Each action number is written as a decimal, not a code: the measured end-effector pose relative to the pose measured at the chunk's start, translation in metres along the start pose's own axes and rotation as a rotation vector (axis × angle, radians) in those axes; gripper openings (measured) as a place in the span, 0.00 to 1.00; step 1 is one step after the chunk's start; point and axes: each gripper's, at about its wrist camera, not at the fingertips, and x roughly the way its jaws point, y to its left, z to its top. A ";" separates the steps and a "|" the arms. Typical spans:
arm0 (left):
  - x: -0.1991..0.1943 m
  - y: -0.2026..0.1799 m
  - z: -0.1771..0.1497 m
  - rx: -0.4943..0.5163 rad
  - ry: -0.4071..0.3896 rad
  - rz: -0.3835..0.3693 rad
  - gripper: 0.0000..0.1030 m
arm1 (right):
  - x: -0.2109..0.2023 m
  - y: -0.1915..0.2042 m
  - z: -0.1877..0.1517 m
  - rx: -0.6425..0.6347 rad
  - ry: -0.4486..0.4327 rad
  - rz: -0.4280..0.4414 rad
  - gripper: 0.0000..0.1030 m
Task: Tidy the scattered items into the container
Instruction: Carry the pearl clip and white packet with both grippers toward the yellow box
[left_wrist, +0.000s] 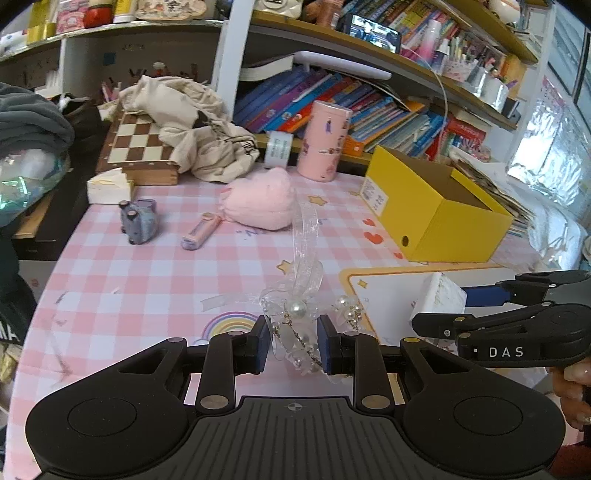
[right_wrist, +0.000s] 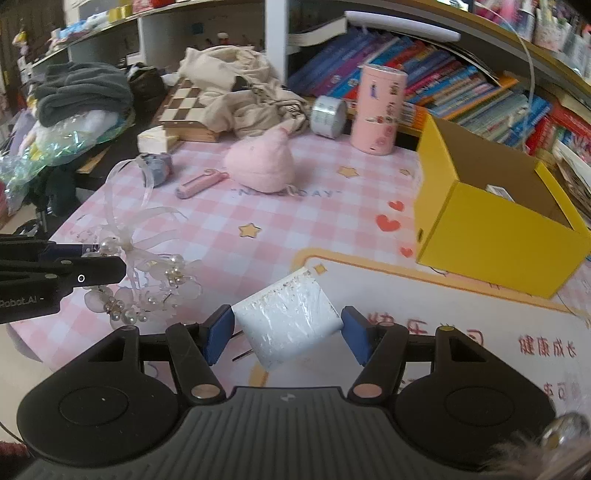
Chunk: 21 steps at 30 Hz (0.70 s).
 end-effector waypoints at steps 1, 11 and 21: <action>0.001 -0.001 0.000 0.000 0.002 -0.007 0.24 | -0.001 -0.002 -0.001 0.004 0.001 -0.006 0.60; 0.022 -0.024 0.005 0.036 0.030 -0.086 0.24 | -0.011 -0.020 -0.013 0.022 0.004 -0.065 0.60; 0.051 -0.057 0.016 0.101 0.072 -0.156 0.24 | -0.014 -0.058 -0.023 0.097 0.027 -0.125 0.60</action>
